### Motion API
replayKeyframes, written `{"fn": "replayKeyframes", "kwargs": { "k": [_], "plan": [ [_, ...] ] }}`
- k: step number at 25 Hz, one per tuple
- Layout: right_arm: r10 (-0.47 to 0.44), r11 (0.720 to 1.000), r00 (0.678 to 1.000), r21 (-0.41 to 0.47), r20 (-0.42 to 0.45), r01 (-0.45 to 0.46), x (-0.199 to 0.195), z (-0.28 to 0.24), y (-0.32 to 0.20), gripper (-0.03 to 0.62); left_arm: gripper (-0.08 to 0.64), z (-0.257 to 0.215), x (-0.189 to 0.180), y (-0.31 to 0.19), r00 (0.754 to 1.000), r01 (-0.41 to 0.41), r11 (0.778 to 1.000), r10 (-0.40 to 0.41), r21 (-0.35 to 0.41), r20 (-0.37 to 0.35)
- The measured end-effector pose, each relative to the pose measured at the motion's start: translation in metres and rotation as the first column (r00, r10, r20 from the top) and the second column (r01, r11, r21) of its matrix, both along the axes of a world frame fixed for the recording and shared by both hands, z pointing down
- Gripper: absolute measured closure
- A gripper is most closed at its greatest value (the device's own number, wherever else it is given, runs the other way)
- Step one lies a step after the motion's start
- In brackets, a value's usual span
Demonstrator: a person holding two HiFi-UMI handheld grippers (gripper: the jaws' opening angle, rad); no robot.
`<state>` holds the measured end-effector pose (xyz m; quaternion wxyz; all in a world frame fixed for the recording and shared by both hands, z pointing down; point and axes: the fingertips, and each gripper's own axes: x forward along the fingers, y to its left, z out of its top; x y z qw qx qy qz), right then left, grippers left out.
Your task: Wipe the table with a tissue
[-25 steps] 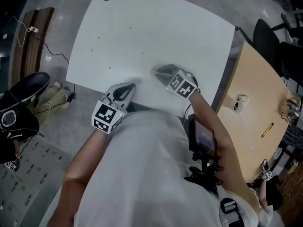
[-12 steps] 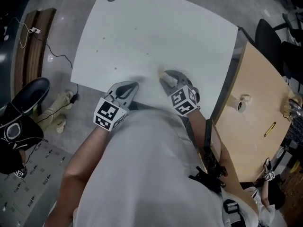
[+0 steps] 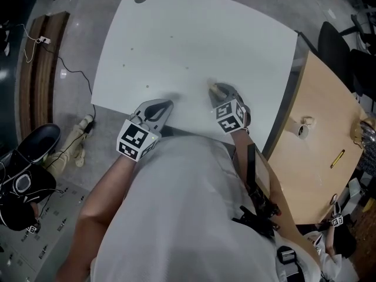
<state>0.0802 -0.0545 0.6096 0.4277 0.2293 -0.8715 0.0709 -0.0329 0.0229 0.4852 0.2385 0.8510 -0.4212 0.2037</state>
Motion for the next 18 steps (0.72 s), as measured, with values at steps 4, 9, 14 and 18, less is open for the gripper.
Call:
{"fn": "replayKeyframes", "kwargs": {
  "k": [4, 9, 14, 18],
  "plan": [
    [0.163, 0.986, 0.983, -0.056, 0.085, -0.159, 0.029, -0.006, -0.028, 0.518, 0.549, 0.002, -0.001, -0.008, 1.0, -0.007, 1.0, 0.007, -0.002, -0.004],
    [0.065, 0.997, 0.997, -0.041, 0.034, -0.064, 0.012, 0.005, -0.011, 0.524, 0.549, 0.004, -0.003, -0.014, 1.0, -0.026, 1.0, 0.026, -0.003, -0.008],
    [-0.104, 0.984, 0.991, -0.135, 0.088, 0.116, -0.042, 0.006, 0.046, 0.525, 0.549, 0.005, -0.012, -0.021, 0.999, -0.027, 1.0, 0.027, -0.001, -0.022],
    [0.102, 0.987, 0.98, -0.141, 0.172, -0.078, -0.032, -0.009, 0.012, 0.526, 0.549, 0.007, -0.026, -0.02, 0.999, -0.031, 1.0, 0.031, 0.001, -0.031]
  ]
}}
